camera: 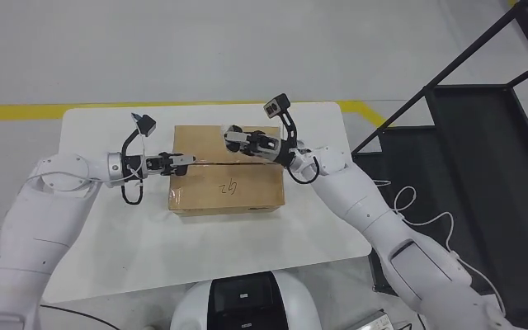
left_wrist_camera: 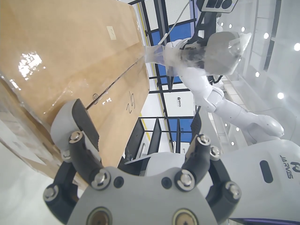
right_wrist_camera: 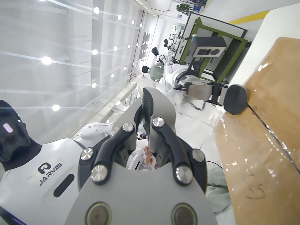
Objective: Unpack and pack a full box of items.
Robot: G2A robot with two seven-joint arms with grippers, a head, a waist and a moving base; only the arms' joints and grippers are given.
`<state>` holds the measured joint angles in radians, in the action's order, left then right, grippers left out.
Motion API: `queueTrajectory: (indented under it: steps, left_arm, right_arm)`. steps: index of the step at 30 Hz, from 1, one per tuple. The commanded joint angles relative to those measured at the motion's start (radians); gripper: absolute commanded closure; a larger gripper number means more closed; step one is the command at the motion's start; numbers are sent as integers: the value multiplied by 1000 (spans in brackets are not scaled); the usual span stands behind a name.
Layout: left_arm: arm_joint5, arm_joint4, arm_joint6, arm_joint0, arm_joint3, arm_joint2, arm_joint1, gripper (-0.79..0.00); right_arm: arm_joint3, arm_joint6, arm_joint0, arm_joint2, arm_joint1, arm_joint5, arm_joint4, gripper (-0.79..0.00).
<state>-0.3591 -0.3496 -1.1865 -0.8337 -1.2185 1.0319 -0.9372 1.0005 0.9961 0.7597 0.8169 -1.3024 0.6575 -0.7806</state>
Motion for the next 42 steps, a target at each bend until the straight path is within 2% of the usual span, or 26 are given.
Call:
queueTrajectory:
  steps: [1, 11, 24, 36, 42]
  left_arm:
    - [0, -1, -1, -2, -2, 3, 0, -785]
    - [-5, 0, -10, -9, -3, 18, 1, -785]
    - [-9, 1, -31, -27, -10, 51, 8, -785]
    - [-7, 1, -43, -38, -15, 71, 12, -785]
    - [-6, 2, -48, -39, -16, 79, 14, -785]
  right_arm:
    - [-13, -15, -5, -9, -7, 4, 24, 0]
    - [-77, -86, -24, -68, -48, 11, 142, 0]
    - [-164, -188, -53, -112, -109, 35, 192, 0]
    - [-231, -116, -69, -105, -145, 27, 120, 0]
    - [-281, -102, -82, -119, -164, 21, 155, 0]
